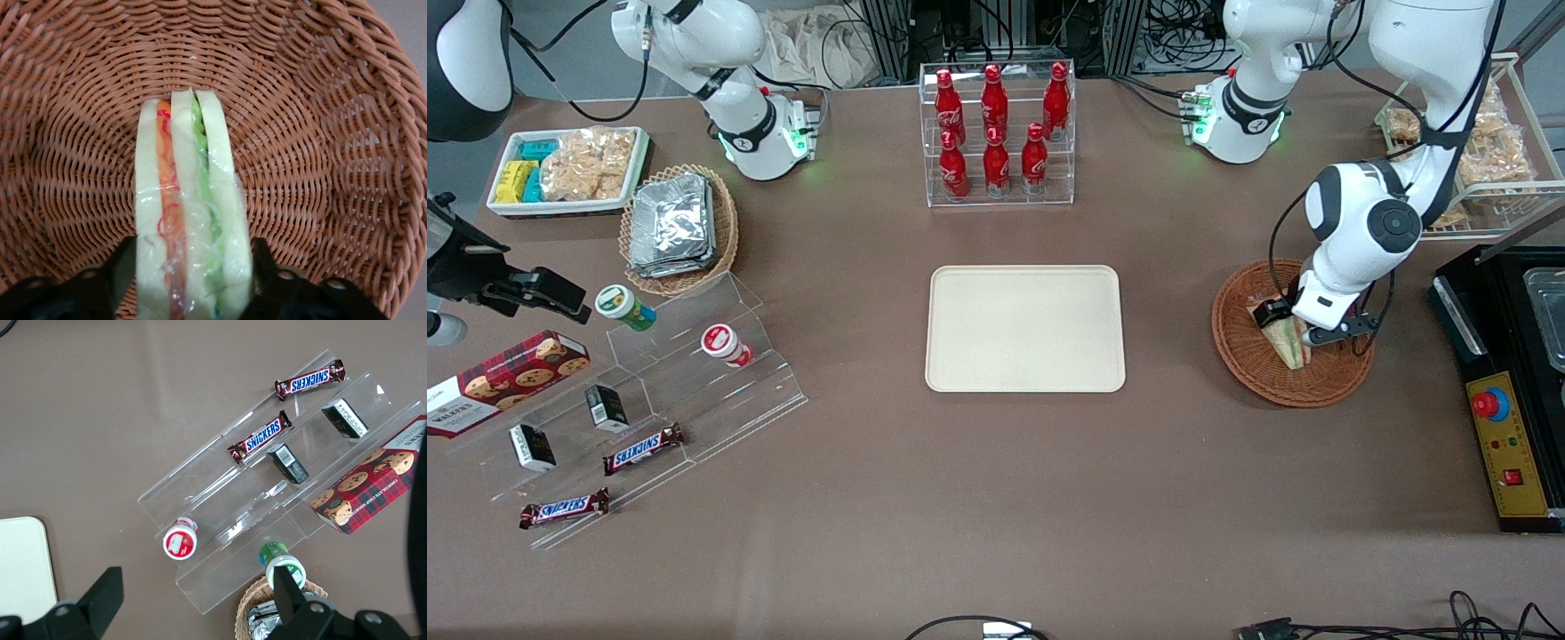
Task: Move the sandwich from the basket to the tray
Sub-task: 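Close the left gripper on the sandwich, then lift the sandwich out of the basket with the left gripper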
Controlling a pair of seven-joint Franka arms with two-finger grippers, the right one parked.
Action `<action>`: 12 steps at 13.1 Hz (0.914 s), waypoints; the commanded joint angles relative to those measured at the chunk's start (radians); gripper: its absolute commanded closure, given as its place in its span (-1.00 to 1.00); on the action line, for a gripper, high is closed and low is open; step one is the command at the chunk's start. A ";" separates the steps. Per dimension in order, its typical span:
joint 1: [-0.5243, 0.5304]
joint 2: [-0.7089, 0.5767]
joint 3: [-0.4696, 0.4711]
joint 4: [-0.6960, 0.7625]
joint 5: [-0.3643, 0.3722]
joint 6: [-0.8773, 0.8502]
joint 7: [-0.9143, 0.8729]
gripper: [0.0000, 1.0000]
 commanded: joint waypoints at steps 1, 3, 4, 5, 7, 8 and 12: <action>0.002 -0.018 0.001 -0.001 0.015 0.001 0.010 0.92; 0.002 -0.050 0.003 0.008 0.015 -0.029 0.035 1.00; 0.003 -0.082 0.003 0.019 0.013 -0.084 0.046 1.00; 0.003 -0.119 0.004 0.040 0.015 -0.144 0.057 1.00; 0.003 -0.179 0.009 0.126 0.013 -0.340 0.074 1.00; 0.003 -0.194 0.009 0.202 0.013 -0.473 0.076 1.00; -0.001 -0.182 0.008 0.583 0.007 -0.958 0.086 1.00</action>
